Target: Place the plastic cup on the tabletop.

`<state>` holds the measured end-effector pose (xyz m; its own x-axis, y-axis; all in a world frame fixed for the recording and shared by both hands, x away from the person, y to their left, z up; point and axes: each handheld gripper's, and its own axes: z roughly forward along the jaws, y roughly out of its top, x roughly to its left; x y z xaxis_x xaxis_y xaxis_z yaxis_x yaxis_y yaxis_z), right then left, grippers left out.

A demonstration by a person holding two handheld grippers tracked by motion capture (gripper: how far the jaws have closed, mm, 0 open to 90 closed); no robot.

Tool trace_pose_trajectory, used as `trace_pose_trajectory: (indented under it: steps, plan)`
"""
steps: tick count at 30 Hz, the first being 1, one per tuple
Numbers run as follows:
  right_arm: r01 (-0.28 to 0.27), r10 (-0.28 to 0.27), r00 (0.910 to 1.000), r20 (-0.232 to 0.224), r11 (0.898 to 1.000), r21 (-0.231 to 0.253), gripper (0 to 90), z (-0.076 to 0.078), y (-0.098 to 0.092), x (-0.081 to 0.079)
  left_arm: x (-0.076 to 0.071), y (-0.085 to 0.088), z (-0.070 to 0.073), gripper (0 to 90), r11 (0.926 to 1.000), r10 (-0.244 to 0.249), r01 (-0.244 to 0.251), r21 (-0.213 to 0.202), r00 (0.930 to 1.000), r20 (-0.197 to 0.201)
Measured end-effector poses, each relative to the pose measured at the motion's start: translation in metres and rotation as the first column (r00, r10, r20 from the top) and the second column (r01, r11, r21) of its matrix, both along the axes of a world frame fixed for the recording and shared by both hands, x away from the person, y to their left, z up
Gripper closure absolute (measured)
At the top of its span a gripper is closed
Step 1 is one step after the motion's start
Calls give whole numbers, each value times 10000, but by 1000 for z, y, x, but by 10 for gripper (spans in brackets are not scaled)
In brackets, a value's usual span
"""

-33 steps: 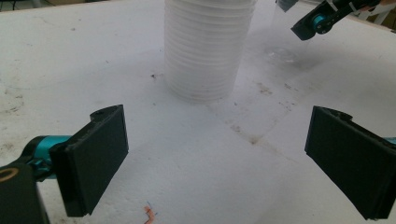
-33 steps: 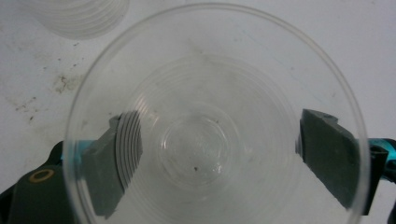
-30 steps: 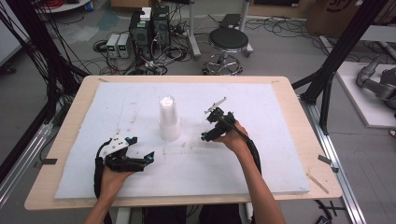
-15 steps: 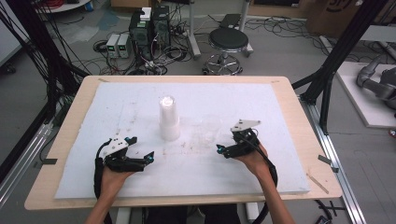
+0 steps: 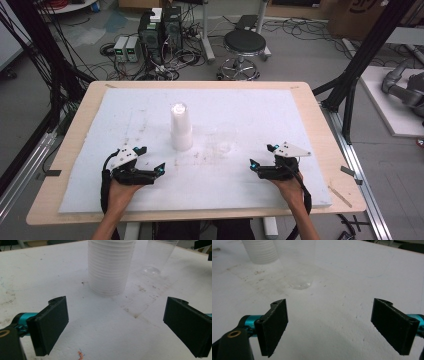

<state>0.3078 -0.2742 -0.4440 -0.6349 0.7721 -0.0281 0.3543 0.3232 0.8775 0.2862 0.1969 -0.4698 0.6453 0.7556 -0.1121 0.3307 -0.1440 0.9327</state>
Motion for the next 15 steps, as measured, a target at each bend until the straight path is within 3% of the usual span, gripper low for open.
trace_pose_trajectory:
  steps: [1,4,5,8,15]
  plan:
    - [45,-41,9999,-129,9996,287,144,-4,-4,0,0,0,0,61,10000,10,-10,-2,10000,-16]
    - [172,-171,9998,-73,9995,268,144,-7,-7,1,0,0,0,61,10000,-47,47,-21,10000,5]
    - [174,-168,9998,-113,9983,554,145,-9,-11,1,-1,0,0,61,10000,-49,50,-72,10000,48]
    - [247,-238,9996,-134,9971,720,148,-9,-13,2,-1,0,0,61,9999,-47,48,-96,9999,99]
    - [189,-186,9998,-56,9982,562,148,-9,-12,1,-3,1,0,61,9999,-32,35,-161,9998,205]
